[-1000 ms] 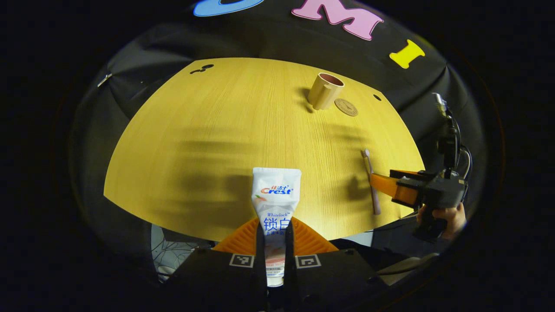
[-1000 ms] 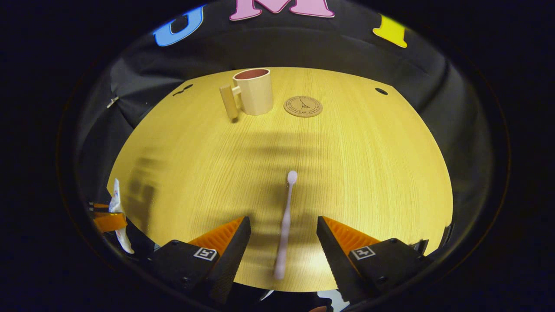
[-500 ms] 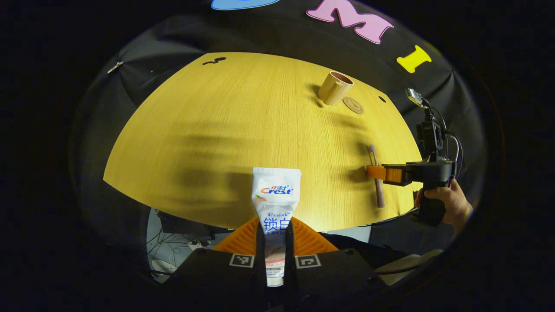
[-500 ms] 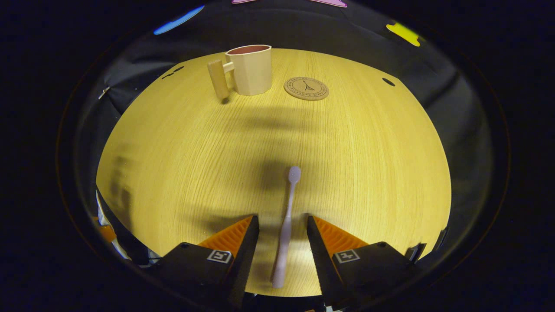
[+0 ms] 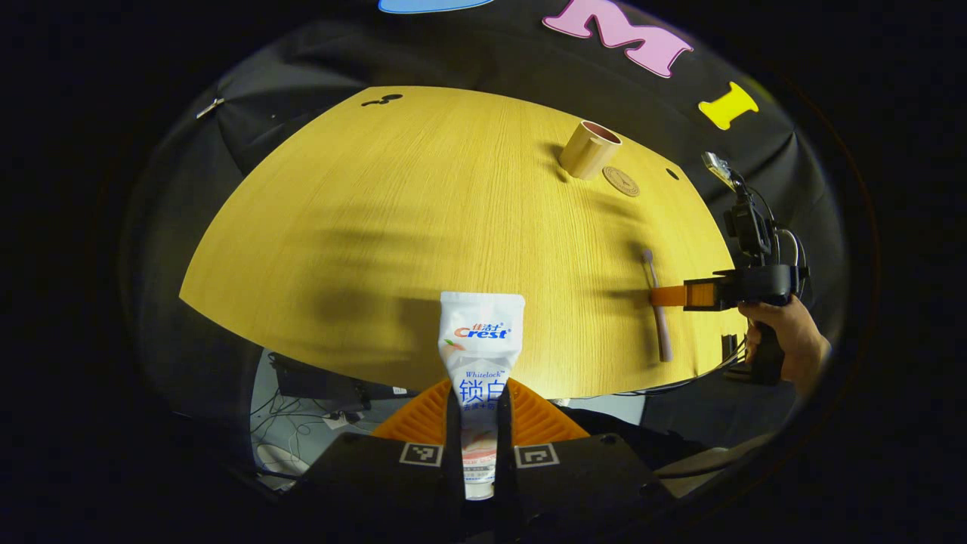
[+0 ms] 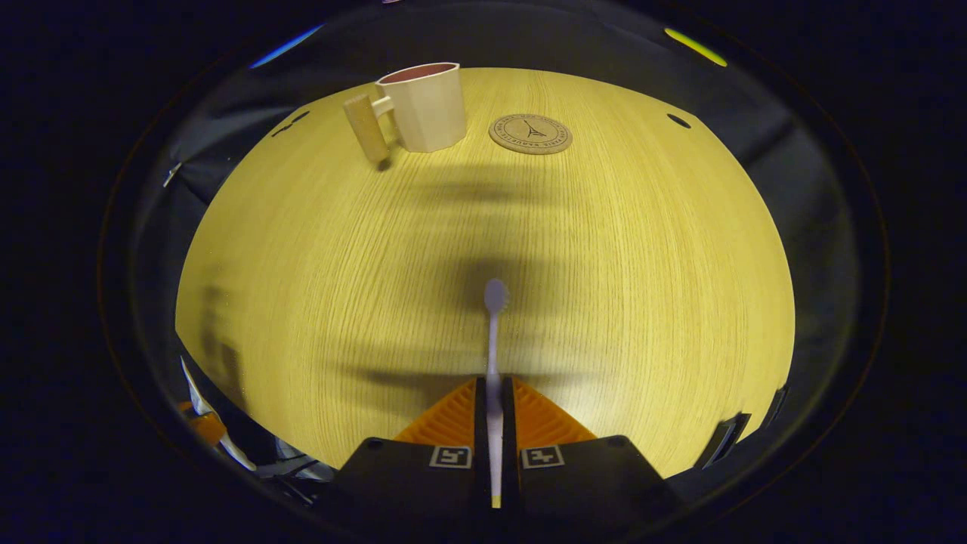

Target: Put the toothbrush and toothpaste on the desktop into the cup, then pick up the cup and place it on the coaster on the desktop.

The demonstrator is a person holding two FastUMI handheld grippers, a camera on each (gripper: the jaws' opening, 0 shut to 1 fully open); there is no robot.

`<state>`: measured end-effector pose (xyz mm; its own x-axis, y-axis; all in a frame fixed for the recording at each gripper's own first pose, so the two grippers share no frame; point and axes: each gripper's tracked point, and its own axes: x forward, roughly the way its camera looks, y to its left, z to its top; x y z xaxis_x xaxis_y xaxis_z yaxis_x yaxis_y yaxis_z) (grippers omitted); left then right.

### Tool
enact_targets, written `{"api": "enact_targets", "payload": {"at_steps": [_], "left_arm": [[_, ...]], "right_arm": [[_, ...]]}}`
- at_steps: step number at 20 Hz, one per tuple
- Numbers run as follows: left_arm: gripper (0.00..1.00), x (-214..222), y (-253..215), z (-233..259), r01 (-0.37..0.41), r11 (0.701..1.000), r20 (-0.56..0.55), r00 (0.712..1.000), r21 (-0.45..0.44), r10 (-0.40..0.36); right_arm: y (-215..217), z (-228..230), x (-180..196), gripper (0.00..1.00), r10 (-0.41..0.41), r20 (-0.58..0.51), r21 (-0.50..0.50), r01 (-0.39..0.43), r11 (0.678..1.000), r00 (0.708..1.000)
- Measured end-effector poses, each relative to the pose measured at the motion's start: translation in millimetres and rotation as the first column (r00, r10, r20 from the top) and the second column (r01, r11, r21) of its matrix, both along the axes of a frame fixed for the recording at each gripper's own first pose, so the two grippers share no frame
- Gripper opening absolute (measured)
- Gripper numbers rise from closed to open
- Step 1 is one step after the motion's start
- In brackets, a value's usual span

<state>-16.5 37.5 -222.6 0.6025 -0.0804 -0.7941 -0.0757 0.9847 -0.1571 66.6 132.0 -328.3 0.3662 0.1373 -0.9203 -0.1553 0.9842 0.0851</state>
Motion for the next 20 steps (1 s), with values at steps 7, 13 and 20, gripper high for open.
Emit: {"api": "enact_targets", "payload": {"at_steps": [7, 13, 20], "left_arm": [[0.2, -0.3, -18.0, 13.7, -0.035, 0.999, 0.051, 0.998, -0.007, 0.035], [0.2, 27.9, -39.1, 53.9, -0.037, 0.999, 0.194, 0.98, 0.002, 0.036], [0.24, 120.1, -85.0, 142.1, 0.004, 1.0, 0.478, 0.878, 0.017, -0.012]], "right_arm": [[1.6, 19.9, 16.2, 0.06, -0.086, 0.202, 0.17, 0.051, 0.984, 0.976], [1.5, 101.2, 37.5, 0.06, -0.047, 0.481, 0.343, -0.139, 0.929, 0.876], [-17.9, 171.1, 56.7, 0.06, -0.093, 0.585, 0.467, -0.241, 0.851, 0.806]]}}
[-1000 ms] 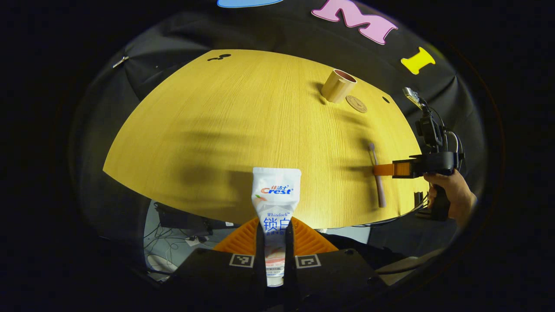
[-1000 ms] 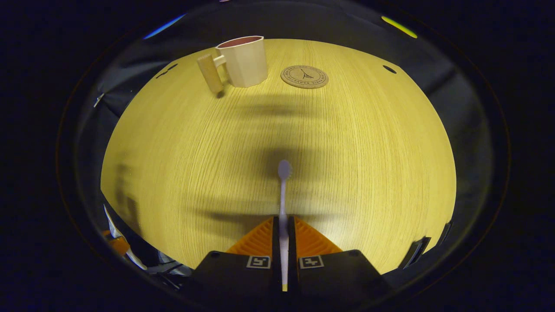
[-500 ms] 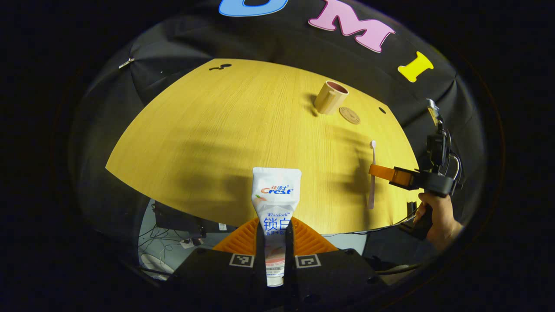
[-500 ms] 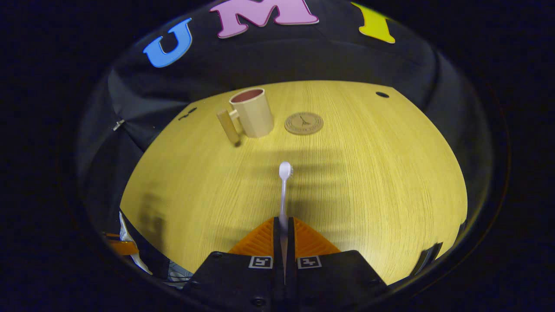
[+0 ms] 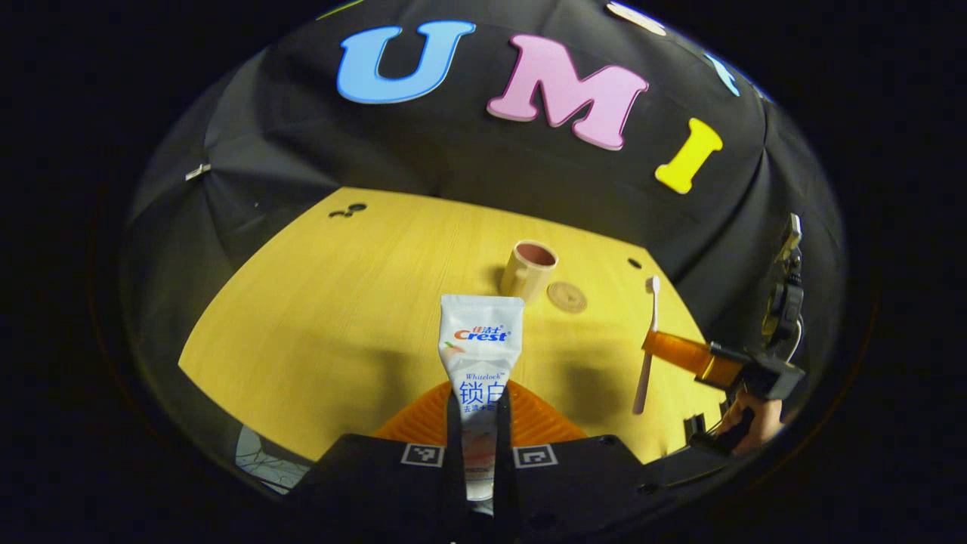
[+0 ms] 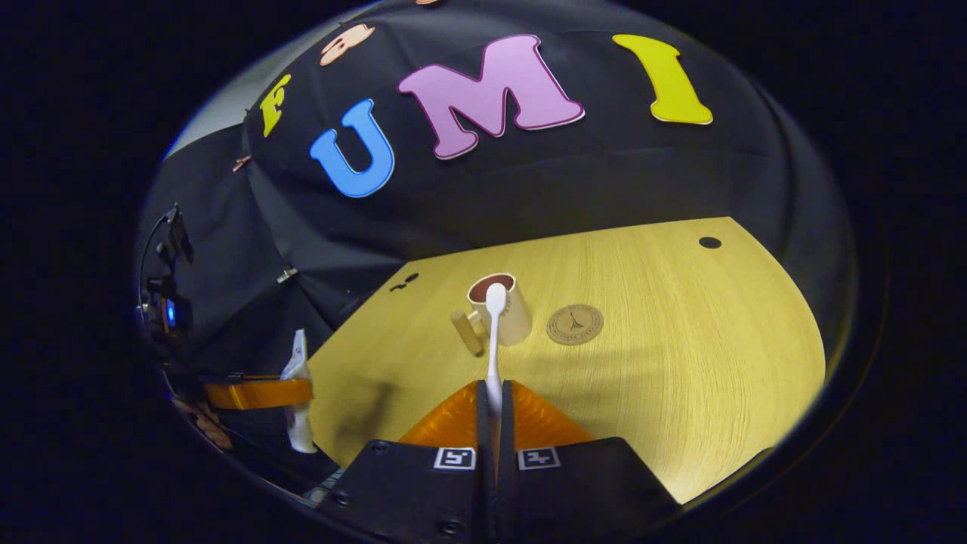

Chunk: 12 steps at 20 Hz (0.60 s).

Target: Put the toothbrush and toothpaste on the desktop into the cup, then pick up the cup and place it on the coaster on the desktop.

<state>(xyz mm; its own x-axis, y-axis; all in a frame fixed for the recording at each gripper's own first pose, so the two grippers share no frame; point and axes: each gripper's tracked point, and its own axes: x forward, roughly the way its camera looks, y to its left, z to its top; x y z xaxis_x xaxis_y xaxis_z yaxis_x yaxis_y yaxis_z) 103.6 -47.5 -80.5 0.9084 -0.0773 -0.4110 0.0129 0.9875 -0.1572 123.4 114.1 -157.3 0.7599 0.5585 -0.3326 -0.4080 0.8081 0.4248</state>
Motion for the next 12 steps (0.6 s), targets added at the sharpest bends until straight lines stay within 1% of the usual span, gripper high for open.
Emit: {"api": "enact_targets", "payload": {"at_steps": [1, 4, 6, 9, 10, 11, 12], "left_arm": [[0.19, 17.6, -8.5, 16.1, 0.011, 1.0, 0.047, 0.999, -0.005, -0.011], [0.18, 74.5, -35.2, 58.2, 0.037, 0.997, 0.185, 0.982, -0.065, -0.024], [0.18, 111.6, -46.0, 79.3, 0.042, 0.996, 0.265, 0.964, -0.085, -0.018], [0.19, 164.5, -55.4, 98.9, 0.027, 0.994, 0.362, 0.932, -0.103, 0.013], [0.18, 178.7, -58.0, 101.6, 0.026, 0.993, 0.385, 0.923, -0.117, 0.021], [0.19, 202.1, -62.0, 101.8, 0.024, 0.991, 0.409, 0.912, -0.132, 0.033], [0.19, 215.7, -62.3, 100.0, 0.013, 0.991, 0.418, 0.908, -0.134, 0.044]], "right_arm": [[-2.3, 7.1, -0.9, 0.05, 0.01, 0.012, 0.02, -0.011, 1.0, 1.0], [-9.7, 18.0, -4.5, 0.06, 0.037, 0.03, 0.053, -0.038, 0.998, 0.999], [-13.1, 21.3, -7.1, 0.06, 0.044, 0.026, 0.076, -0.045, 0.996, 0.999], [-14.9, 22.7, -9.0, 0.05, 0.063, 0.006, 0.117, -0.063, 0.991, 0.998], [-16.9, 22.5, -7.1, 0.05, 0.064, 0.003, 0.123, -0.064, 0.99, 0.998], [-19.0, 21.6, -4.4, 0.05, 0.068, -0.003, 0.133, -0.067, 0.989, 0.998], [-21.5, 19.8, -1.6, 0.06, 0.075, -0.006, 0.135, -0.073, 0.988, 0.997]]}}
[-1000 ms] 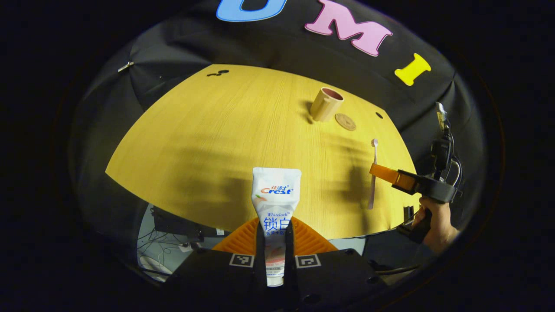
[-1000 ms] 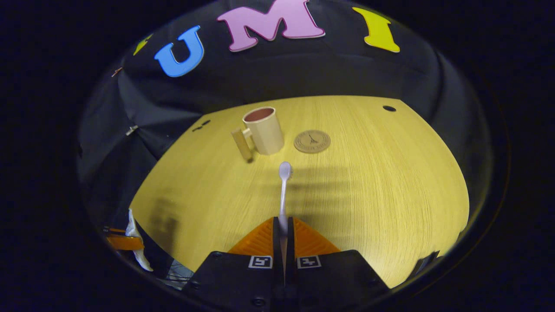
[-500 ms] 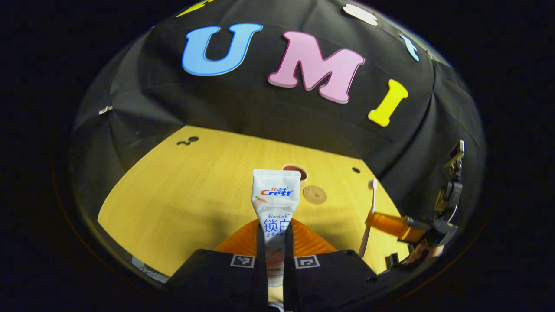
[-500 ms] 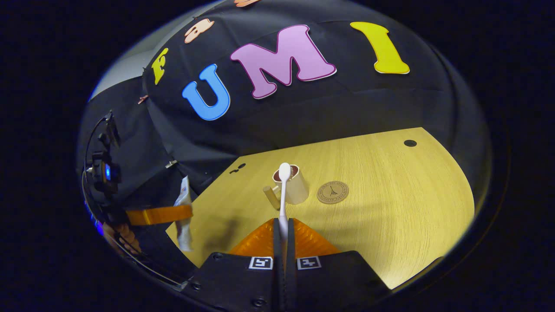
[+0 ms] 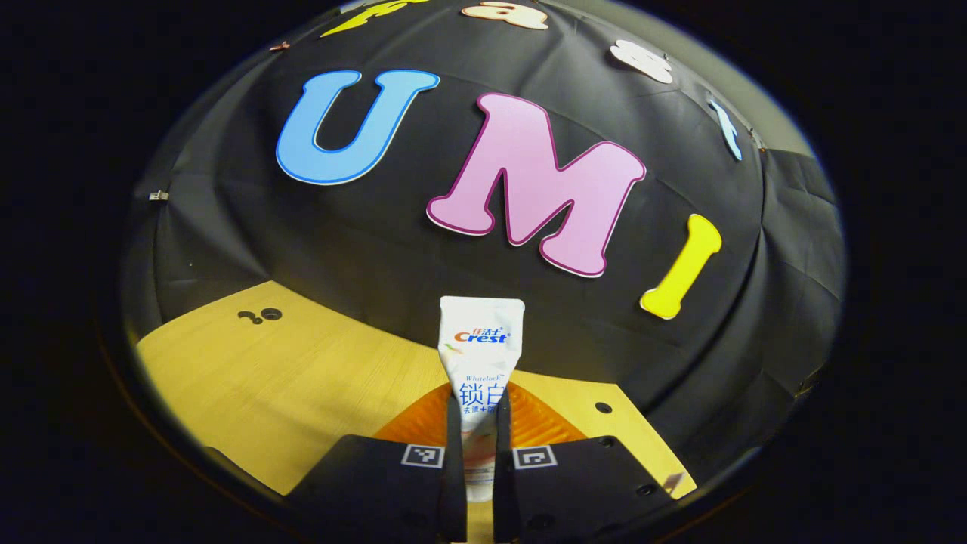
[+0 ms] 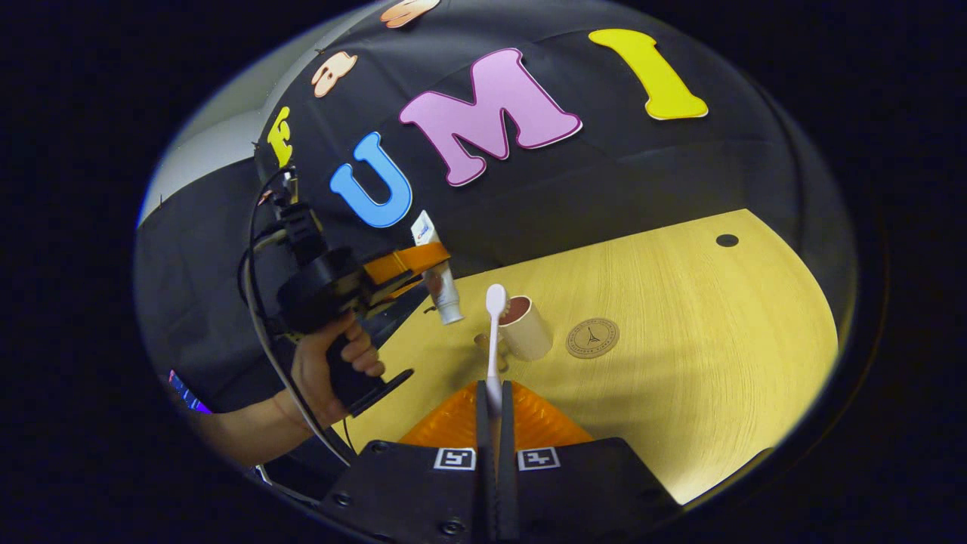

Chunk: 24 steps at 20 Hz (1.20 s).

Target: Put the toothbrush and toothpaste on the desktop into the cup, then pick up the cup and place it on the coaster on the desktop.

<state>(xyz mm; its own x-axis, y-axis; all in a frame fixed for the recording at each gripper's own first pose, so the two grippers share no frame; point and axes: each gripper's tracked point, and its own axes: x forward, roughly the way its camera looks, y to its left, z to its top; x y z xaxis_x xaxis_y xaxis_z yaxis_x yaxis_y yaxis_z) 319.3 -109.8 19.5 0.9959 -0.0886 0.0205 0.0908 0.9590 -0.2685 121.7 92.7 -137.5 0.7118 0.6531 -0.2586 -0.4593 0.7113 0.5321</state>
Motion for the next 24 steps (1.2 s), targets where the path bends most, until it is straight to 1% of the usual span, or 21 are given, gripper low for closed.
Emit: {"api": "enact_targets", "payload": {"at_steps": [4, 6, 8, 12, 13, 15, 17, 19, 20, 21, 22, 24], "left_arm": [[0.19, 50.6, 7.8, -14.8, -0.064, 0.998, 0.019, 0.998, -0.005, 0.064], [0.19, 67.5, 11.5, -30.0, -0.093, 0.996, 0.009, 0.996, -0.004, 0.093], [0.18, 77.4, 12.8, -47.3, -0.106, 0.994, -0.018, 0.994, 0.014, 0.106], [0.2, 82.6, 14.3, -75.8, -0.137, 0.987, -0.053, 0.988, 0.088, 0.142], [0.21, 82.6, 13.4, -79.7, -0.133, 0.986, -0.057, 0.989, 0.099, 0.139], [0.24, 83.2, 9.8, -85.6, -0.117, 0.987, -0.076, 0.989, 0.111, 0.126], [0.27, 79.9, 10.1, -92.9, -0.12, 0.985, -0.1, 0.986, 0.127, 0.133], [0.29, 69.8, 6.1, -98.8, -0.111, 0.986, -0.109, 0.986, 0.123, 0.125], [0.22, 65.6, 4.8, -102.7, -0.104, 0.987, -0.116, 0.986, 0.12, 0.118], [0.25, 62.9, 3.5, -104.0, -0.095, 0.989, -0.121, 0.987, 0.115, 0.109], [0.39, 60.9, 1.8, -107.1, -0.086, 0.99, -0.133, 0.986, 0.112, 0.101], [0.47, 56.7, 5.3, -102.6, -0.098, 0.987, -0.118, 0.986, 0.13, 0.114]], "right_arm": [[-14.6, -10.5, 4.5, 0.06, 0.011, -0.013, -0.003, -0.011, 1.0, 1.0], [-21.3, -16.5, 7.0, 0.05, 0.015, -0.018, -0.014, -0.015, 1.0, 1.0], [-27.7, -23.4, 11.2, 0.05, 0.019, -0.023, -0.017, -0.019, 1.0, 1.0], [-33.3, -34.3, 19.0, 0.05, 0.027, -0.039, -0.02, -0.028, 0.999, 0.999], [-35.3, -37.1, 20.4, 0.05, 0.026, -0.039, -0.026, -0.027, 0.999, 0.999], [-35.9, -39.8, 22.2, 0.05, 0.02, -0.042, -0.028, -0.022, 0.999, 0.999], [-35.6, -41.3, 21.9, 0.05, 0.015, -0.043, -0.03, -0.016, 0.999, 0.999], [-35.2, -42.8, 20.2, 0.05, 0.011, -0.045, -0.034, -0.012, 0.999, 0.999], [-35.4, -43.2, 18.4, 0.05, 0.008, -0.046, -0.038, -0.009, 0.999, 0.999], [-35.3, -42.9, 17.7, 0.05, 0.002, -0.045, -0.041, -0.004, 0.999, 0.999], [-34.9, -42.3, 16.5, 0.05, -0.004, -0.044, -0.041, 0.002, 0.999, 0.999], [-33.6, -40.1, 13.1, 0.05, -0.02, -0.04, -0.04, 0.018, 0.999, 0.999]]}}
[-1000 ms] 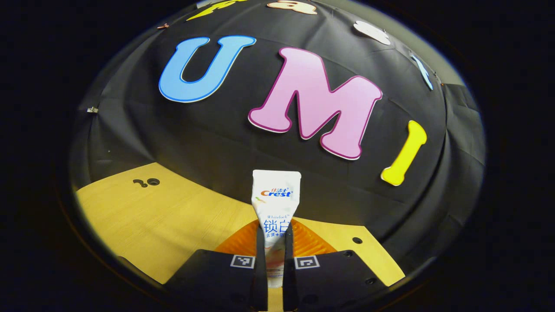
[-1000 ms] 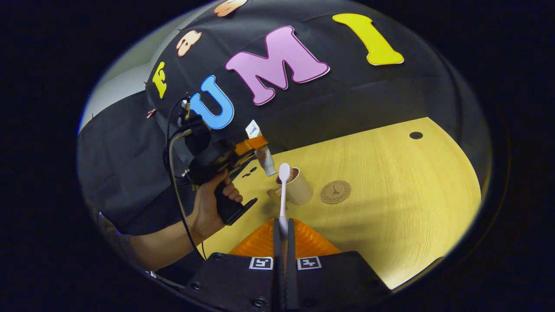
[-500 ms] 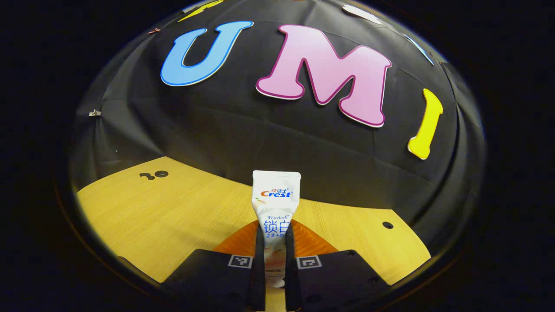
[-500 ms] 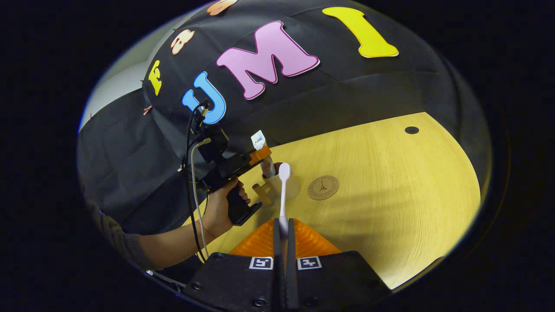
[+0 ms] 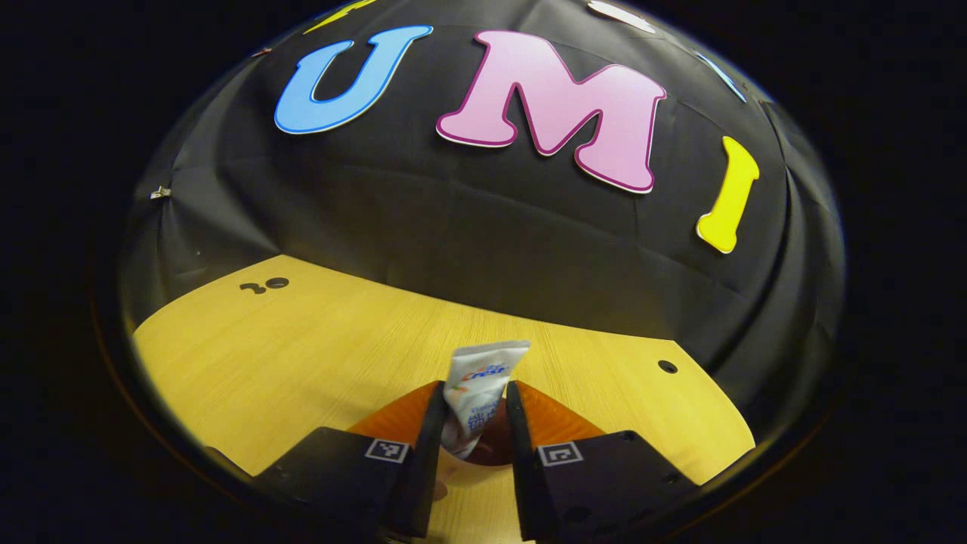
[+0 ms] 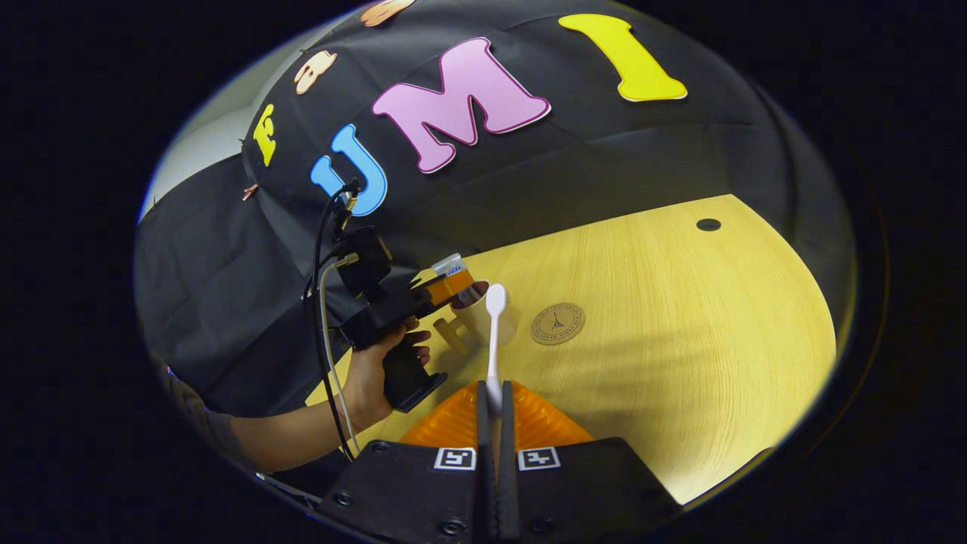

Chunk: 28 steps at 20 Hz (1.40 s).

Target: Put the toothbrush and toothpaste on the desktop into the cup, then pick up the cup and place it on the coaster on the desktop.

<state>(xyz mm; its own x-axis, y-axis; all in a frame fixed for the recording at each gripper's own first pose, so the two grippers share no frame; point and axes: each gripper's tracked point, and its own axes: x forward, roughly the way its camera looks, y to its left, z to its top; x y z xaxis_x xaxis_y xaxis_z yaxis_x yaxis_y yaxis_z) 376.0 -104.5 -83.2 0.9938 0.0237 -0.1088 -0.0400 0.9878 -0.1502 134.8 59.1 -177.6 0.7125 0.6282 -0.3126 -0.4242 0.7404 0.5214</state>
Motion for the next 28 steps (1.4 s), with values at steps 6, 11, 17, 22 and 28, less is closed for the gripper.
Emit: {"api": "enact_targets", "payload": {"at_steps": [6, 11, 17, 22, 28], "left_arm": [[0.63, -29.0, 3.5, 14.3, 0.013, 0.998, 0.017, 1.0, 0.057, -0.014], [0.7, -78.3, 1.8, 23.8, 0.062, 0.997, 0.016, 0.998, 0.049, -0.063], [0.71, -162.9, 19.5, 0.5, 0.116, 0.992, -0.062, 0.992, 0.048, -0.113], [0.71, -223.7, 43.0, -29.8, 0.13, 0.99, -0.148, 0.982, 0.054, -0.121], [0.72, -272.3, 74.1, -58.0, 0.117, 0.992, -0.223, 0.969, 0.051, -0.103]], "right_arm": [[10.6, 22.4, -3.5, 0.05, -0.05, 0.035, 0.037, 0.049, 0.998, 0.998], [38.3, 55.7, 13.1, 0.05, -0.081, 0.095, 0.11, 0.071, 0.991, 0.992], [80.9, 98.4, 49.4, 0.05, -0.11, 0.201, 0.181, 0.074, 0.981, 0.973], [114.9, 116.3, 95.3, 0.05, -0.122, 0.275, 0.205, 0.066, 0.977, 0.954], [132.0, 117.2, 159.6, 0.05, -0.241, 0.294, 0.258, 0.166, 0.952, 0.925]]}}
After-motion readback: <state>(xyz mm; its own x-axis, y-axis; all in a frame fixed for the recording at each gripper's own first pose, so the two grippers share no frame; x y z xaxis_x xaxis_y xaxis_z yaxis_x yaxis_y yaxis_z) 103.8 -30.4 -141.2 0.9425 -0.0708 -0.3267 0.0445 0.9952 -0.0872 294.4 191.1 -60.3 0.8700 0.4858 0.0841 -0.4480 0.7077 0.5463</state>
